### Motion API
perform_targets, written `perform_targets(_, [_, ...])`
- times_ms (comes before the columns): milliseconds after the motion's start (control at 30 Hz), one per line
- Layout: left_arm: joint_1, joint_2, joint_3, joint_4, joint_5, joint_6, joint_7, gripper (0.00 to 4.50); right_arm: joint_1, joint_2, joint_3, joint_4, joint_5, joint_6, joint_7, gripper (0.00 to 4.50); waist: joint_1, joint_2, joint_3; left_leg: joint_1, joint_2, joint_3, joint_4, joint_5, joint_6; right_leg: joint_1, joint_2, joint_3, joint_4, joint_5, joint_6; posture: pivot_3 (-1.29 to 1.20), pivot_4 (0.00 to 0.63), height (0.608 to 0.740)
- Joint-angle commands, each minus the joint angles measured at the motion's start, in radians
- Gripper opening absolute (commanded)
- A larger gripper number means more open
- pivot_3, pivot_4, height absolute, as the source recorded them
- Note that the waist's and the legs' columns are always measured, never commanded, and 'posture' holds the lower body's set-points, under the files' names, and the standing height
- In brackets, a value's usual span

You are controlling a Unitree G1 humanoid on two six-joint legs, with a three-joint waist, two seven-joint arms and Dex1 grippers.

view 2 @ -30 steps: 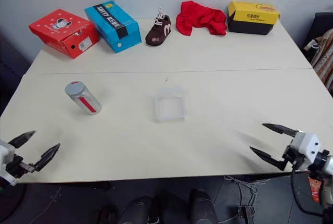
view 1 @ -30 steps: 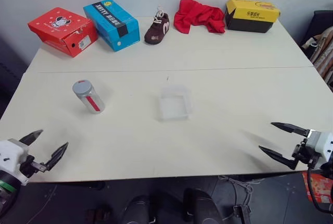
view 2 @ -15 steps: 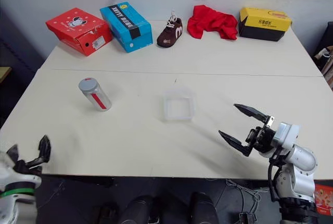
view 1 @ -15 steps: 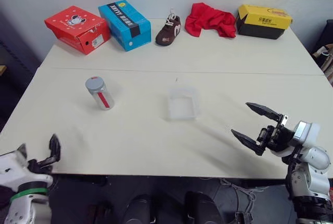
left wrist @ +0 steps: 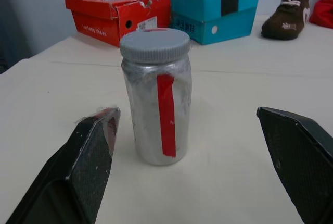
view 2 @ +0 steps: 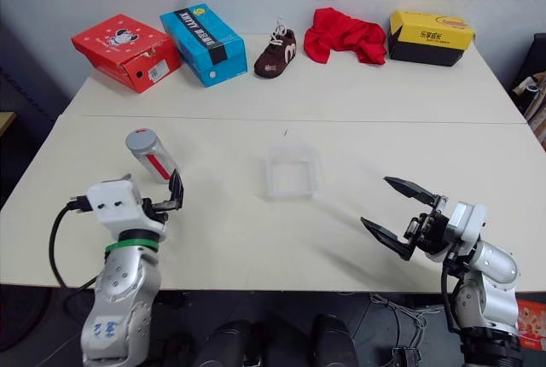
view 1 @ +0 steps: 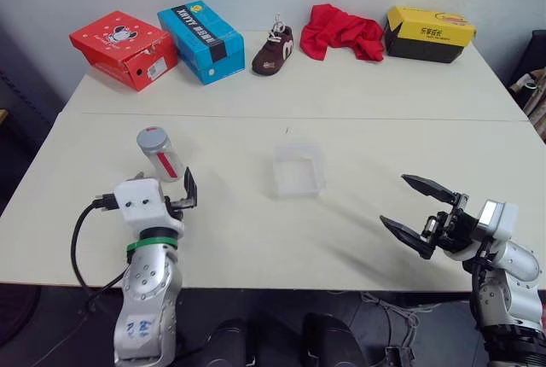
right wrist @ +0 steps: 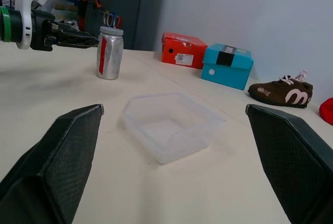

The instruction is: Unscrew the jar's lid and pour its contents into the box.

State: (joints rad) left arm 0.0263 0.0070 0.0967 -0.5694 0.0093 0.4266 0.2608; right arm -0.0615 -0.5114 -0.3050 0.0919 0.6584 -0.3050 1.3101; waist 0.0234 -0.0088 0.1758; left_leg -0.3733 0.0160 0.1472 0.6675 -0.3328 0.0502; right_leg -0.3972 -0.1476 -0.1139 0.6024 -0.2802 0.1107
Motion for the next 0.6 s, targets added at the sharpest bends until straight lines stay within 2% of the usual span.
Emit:
perform_targets(33, [-0.03,-0.007,-0.009,0.035,0.062,-0.038,0.032,4.45,0.009,-0.012,-0.014,-0.059,0.009,0.013,-0.023,4.5,0.001,0.0,0.0,0.0,0.0,0.0,0.0,0.0,0.001,0.0,0.0,0.0,0.0,0.0,0.0,0.0,0.15,0.74])
perform_targets(600, [-0.277,-0.016,0.066,0.402,0.075,-0.232,0.083,4.45,0.076,-0.012,-0.04,-0.165,0.012,0.04,-0.101,4.5,0.003,0.0,0.0,0.0,0.0,0.0,0.0,0.0,0.001,0.0,-0.001,-0.002,-0.001,0.0,0.0,0.0,0.15,0.74])
